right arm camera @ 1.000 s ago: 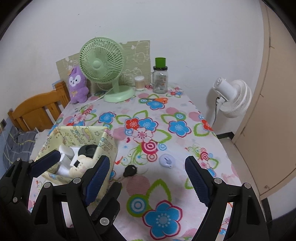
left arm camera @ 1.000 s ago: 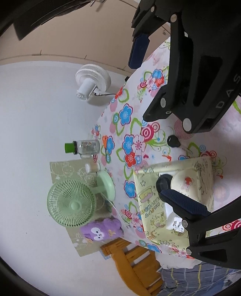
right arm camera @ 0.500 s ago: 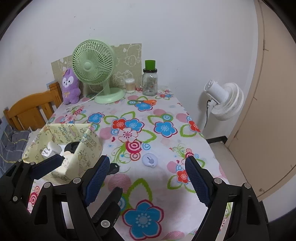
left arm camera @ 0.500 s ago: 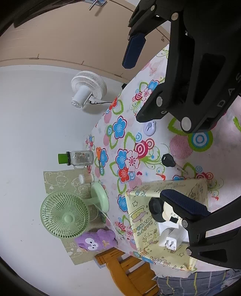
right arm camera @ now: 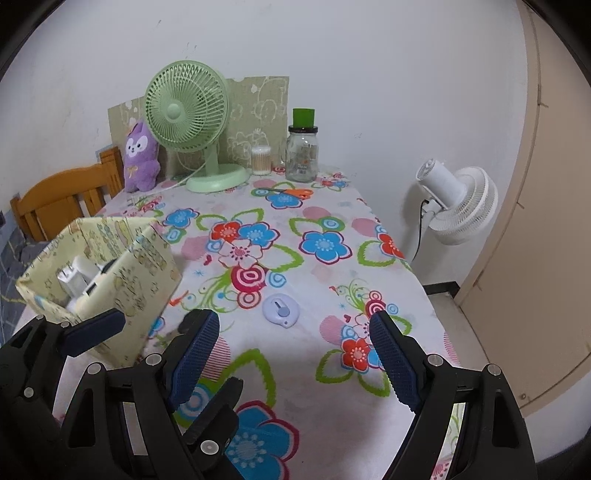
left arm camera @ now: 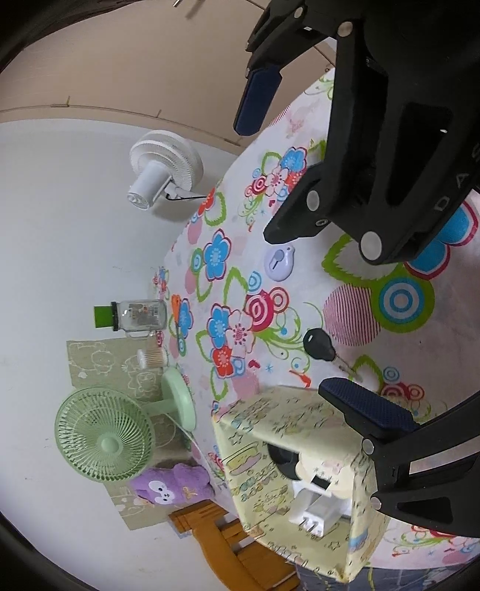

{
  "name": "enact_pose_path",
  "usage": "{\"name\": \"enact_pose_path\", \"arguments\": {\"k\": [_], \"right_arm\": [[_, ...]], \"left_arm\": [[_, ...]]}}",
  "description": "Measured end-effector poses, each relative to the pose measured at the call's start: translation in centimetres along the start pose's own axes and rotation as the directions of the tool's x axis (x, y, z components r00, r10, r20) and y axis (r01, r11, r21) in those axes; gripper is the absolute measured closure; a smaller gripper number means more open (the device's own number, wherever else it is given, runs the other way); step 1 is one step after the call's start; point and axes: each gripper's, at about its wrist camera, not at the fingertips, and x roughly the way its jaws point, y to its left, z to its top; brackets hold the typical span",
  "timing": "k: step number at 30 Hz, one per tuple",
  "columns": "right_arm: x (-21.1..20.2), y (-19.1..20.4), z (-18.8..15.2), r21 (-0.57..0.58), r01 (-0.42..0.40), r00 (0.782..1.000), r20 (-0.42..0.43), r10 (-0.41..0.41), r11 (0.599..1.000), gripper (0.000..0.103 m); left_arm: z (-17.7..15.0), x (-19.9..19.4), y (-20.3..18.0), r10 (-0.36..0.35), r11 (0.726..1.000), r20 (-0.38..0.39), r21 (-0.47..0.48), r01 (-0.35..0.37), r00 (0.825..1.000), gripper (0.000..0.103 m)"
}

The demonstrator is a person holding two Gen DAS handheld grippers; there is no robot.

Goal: Organize rigid objects
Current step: 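Withdraw both tools from the box toward the lavender case and black key fob, then grasp the lavender round case with the right tool while the left tool grasps the black key fob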

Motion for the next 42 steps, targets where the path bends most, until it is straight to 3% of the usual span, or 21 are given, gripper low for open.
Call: {"name": "enact_pose_path", "arguments": {"k": [13, 25, 31, 42], "right_arm": [[4.2, -1.0, -0.9, -0.016, -0.012, 0.999, -0.037, 0.012, 1.0, 0.017], [8.0, -1.6, -0.8, -0.005, -0.017, 0.996, -0.091, 0.017, 1.0, 0.017], [9.3, -1.6, -0.4, -0.018, -0.033, 0.994, -0.103, 0.031, 0.999, 0.017], [11.1, -0.8, -0.1, -0.058, -0.096, 0.987, -0.138, 0.088, 0.994, 0.022]], "left_arm": [[-0.4, 4.1, -0.2, 0.027, 0.999, -0.049, -0.028, -0.029, 0.998, 0.007], [-0.1, 7.4, 0.1, 0.093, 0.993, -0.092, -0.058, -0.099, 0.991, 0.008], [0.1, 8.5, 0.4, 0.087, 0.993, -0.111, -0.069, -0.095, 0.99, 0.009], [0.2, 9.8, 1.2, 0.016, 0.996, -0.134, -0.08, -0.027, 0.991, 0.008]]}}
